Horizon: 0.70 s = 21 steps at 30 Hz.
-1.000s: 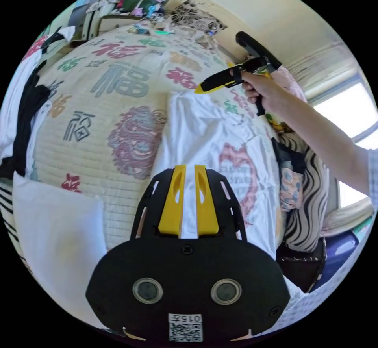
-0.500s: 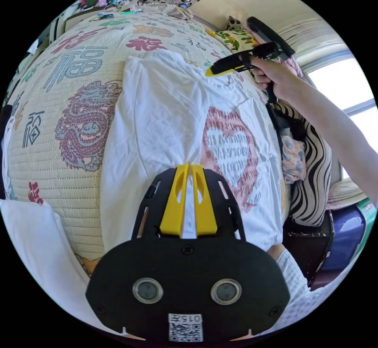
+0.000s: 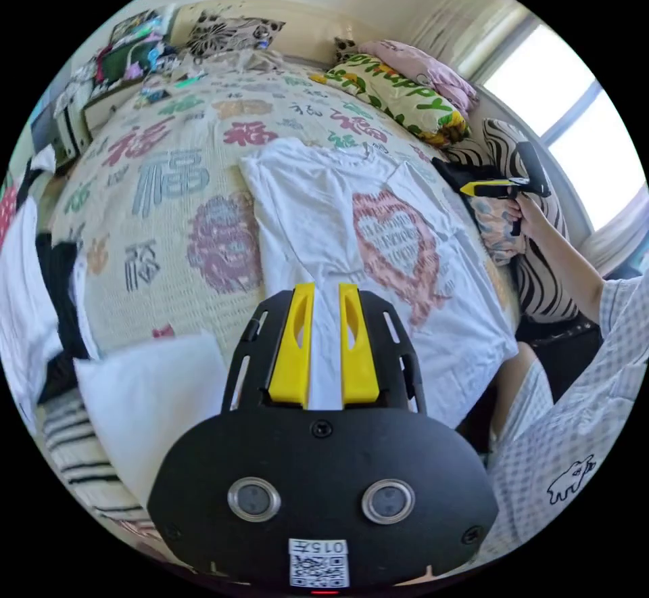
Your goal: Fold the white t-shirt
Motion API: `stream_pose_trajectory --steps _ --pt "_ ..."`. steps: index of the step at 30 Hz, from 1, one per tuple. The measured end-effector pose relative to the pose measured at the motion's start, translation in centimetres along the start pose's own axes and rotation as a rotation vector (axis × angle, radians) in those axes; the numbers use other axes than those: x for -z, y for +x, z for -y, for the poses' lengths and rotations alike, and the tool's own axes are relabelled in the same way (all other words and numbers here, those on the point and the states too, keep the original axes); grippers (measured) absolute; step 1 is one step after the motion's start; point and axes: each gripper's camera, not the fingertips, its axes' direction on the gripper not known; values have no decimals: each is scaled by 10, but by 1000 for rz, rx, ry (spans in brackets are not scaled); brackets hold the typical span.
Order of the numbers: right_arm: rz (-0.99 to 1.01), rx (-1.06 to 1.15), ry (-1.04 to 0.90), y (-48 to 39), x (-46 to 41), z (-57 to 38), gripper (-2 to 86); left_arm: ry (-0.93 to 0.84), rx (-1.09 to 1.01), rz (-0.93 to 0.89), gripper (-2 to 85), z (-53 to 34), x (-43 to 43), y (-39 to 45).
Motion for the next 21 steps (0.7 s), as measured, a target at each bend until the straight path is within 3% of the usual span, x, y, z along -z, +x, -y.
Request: stream_pose_trajectory --steps 7,16,21 --pt "-69 -87 95 24 -1 2 89 122 -130 64 84 116 -15 -1" --pt "-130 -131 -111 70 -56 53 121 -159 -103 97 113 208 -119 -6" --pt "-147 -78 -202 77 -83 47 102 -262 -140 96 64 205 -147 -2"
